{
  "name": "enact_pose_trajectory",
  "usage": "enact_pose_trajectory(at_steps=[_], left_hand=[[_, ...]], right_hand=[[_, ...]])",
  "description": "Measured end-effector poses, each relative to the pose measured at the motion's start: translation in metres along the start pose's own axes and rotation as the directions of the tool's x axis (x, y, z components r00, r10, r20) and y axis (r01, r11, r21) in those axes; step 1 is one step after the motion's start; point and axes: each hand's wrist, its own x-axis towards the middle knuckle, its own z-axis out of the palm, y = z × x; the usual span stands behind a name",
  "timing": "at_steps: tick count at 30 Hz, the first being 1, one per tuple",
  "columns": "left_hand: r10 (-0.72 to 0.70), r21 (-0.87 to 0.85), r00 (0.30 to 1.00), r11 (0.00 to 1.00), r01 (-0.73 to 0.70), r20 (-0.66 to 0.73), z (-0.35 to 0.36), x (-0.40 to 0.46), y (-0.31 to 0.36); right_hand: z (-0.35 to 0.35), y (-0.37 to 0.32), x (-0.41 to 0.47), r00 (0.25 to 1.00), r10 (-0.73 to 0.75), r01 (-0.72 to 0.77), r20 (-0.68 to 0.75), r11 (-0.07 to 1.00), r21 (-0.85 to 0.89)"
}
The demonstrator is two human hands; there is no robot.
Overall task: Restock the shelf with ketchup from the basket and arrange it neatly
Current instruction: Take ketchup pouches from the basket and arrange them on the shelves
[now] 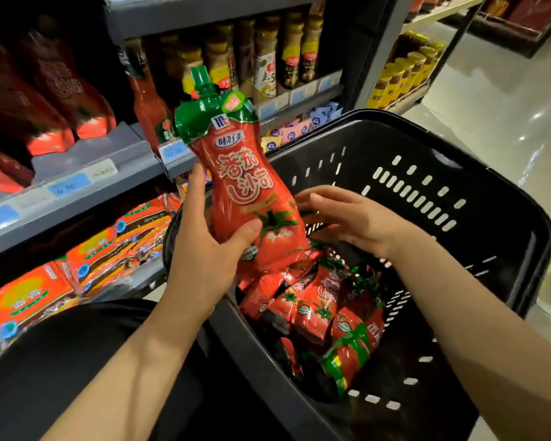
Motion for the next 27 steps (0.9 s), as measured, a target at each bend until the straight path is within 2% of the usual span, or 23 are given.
enact_pose_trajectory(at_steps=[2, 3, 4, 6, 7, 8, 11, 13, 15, 21, 25, 27], left_hand=[[0.020, 0.027, 1.000, 0.999, -0.020, -0.012, 0.000, 0.004, 0.000], [0.029, 0.035, 0.999, 0.999, -0.028, -0.016, 0.000, 0.005, -0.001], [0.039, 0.039, 0.999, 0.999, -0.038, -0.020, 0.000, 0.007, 0.000], [0.058, 0.030, 0.998, 0.998, -0.058, -0.024, 0.001, 0.007, 0.001], [0.062, 0.028, 0.998, 0.998, -0.061, -0.031, 0.001, 0.007, 0.001], [0.064, 0.034, 0.997, 0.997, -0.063, -0.039, 0.001, 0.007, 0.000], [0.069, 0.058, 0.998, 0.996, -0.068, -0.010, 0.000, 0.007, -0.005], [0.083, 0.082, 0.996, 0.993, -0.086, 0.033, 0.001, 0.007, -0.004], [0.094, 0.117, 0.993, 0.988, -0.102, 0.065, 0.002, 0.006, -0.004], [0.086, 0.168, 0.991, 0.980, -0.102, 0.099, 0.003, 0.008, -0.006], [0.071, 0.140, 0.994, 0.987, -0.082, 0.083, 0.003, 0.008, -0.005], [0.083, 0.161, 0.994, 0.982, -0.095, 0.074, 0.003, 0.007, -0.004]], right_hand=[[-0.013, 0.027, 0.023, 0.945, 0.188, -0.226, -0.268, 0.967, -0.116], [-0.017, 0.044, 0.031, 0.898, 0.250, -0.357, -0.361, 0.895, -0.268], [-0.015, 0.058, 0.033, 0.856, 0.305, -0.488, -0.417, 0.744, -0.456], [-0.009, 0.091, 0.029, 0.815, 0.375, -0.575, -0.442, 0.427, -0.698], [-0.009, 0.111, 0.031, 0.798, 0.418, -0.592, -0.435, 0.406, -0.696], [-0.010, 0.129, 0.035, 0.771, 0.466, -0.627, -0.433, 0.438, -0.645], [-0.021, 0.191, 0.060, 0.719, 0.475, -0.695, -0.507, 0.516, -0.501], [-0.005, 0.183, 0.049, 0.621, 0.478, -0.752, -0.621, 0.587, -0.300], [0.007, 0.176, 0.040, 0.536, 0.478, -0.776, -0.696, 0.603, -0.184], [0.005, 0.186, 0.047, 0.517, 0.535, -0.794, -0.668, 0.591, -0.142], [-0.017, 0.235, 0.072, 0.510, 0.567, -0.786, -0.647, 0.612, -0.083], [-0.011, 0.221, 0.066, 0.520, 0.559, -0.773, -0.646, 0.630, -0.077]])
